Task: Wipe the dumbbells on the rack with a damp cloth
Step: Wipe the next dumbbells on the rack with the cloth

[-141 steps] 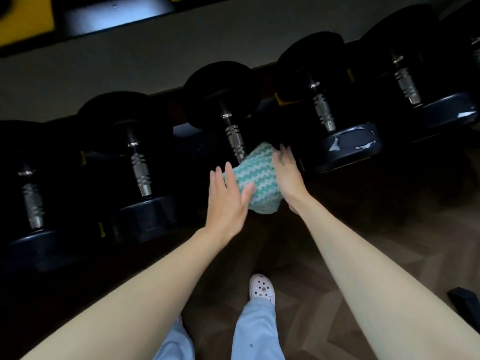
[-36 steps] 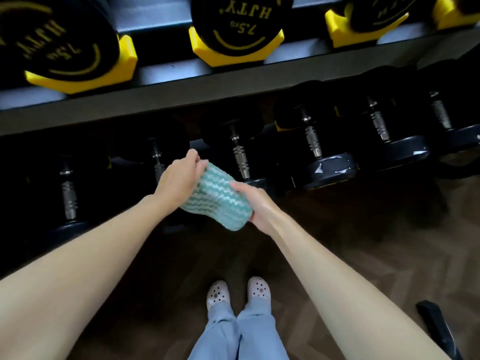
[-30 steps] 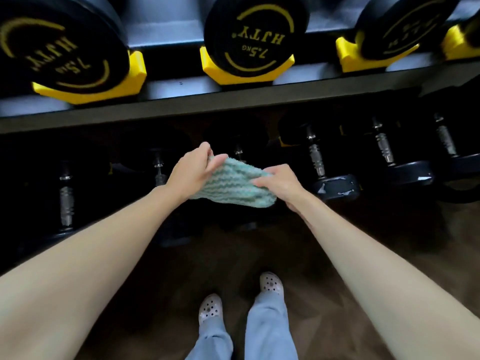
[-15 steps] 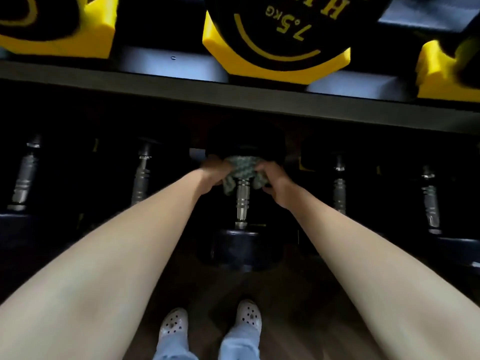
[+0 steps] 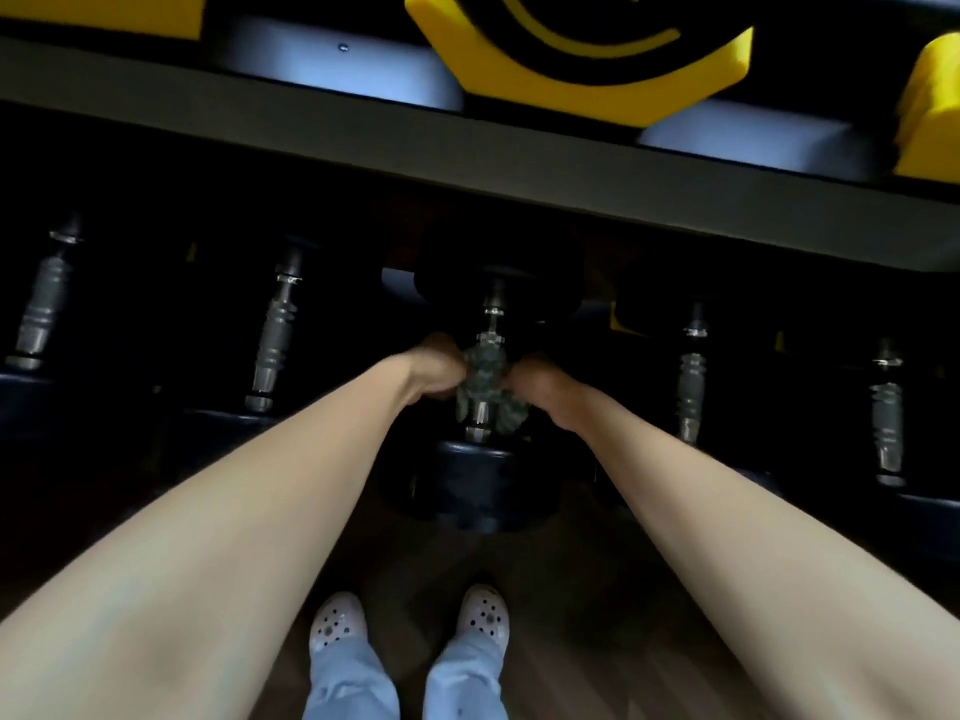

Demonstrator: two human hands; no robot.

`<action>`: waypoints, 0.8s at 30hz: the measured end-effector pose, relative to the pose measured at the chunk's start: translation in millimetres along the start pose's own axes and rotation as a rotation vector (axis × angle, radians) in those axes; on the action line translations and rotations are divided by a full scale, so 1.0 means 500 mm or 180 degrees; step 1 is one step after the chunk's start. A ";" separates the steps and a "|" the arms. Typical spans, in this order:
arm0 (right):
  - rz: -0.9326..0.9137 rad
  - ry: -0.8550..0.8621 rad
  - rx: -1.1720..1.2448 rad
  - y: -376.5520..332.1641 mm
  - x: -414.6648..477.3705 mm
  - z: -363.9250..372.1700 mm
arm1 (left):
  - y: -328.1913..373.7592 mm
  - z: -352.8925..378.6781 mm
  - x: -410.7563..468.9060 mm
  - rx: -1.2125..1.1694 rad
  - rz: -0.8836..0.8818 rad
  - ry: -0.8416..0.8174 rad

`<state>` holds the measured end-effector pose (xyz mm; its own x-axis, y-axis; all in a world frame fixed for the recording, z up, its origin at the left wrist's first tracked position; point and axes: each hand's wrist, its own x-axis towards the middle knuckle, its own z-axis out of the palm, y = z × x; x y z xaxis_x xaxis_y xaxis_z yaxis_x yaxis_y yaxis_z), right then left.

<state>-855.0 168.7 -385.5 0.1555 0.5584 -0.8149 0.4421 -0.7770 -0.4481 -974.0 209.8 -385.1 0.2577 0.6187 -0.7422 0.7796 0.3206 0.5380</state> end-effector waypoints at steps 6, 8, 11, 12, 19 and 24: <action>-0.0094 -0.0348 -0.0701 0.013 -0.048 0.011 | -0.016 0.003 -0.055 0.1017 -0.0156 -0.0498; -0.0087 -0.0386 -0.0704 0.009 -0.059 0.004 | -0.003 -0.004 -0.056 0.1143 -0.0188 -0.0711; -0.0126 -0.0427 -0.0740 0.008 -0.069 -0.005 | 0.012 -0.012 -0.070 0.1187 -0.0174 -0.0885; -0.0148 -0.0420 -0.0701 0.008 -0.076 -0.007 | 0.015 -0.014 -0.077 0.1121 -0.0173 -0.0865; -0.0081 -0.0128 0.0061 0.028 -0.155 -0.021 | 0.045 -0.029 -0.168 0.1200 0.0108 -0.0656; -0.0151 0.0038 -0.0280 0.021 -0.223 -0.012 | 0.019 -0.003 -0.250 0.1854 0.0771 -0.0174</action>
<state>-862.3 100.2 -297.0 0.1427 0.5978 -0.7888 0.5249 -0.7214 -0.4518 -999.4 136.6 -286.7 0.4826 0.5823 -0.6542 0.8743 -0.2766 0.3989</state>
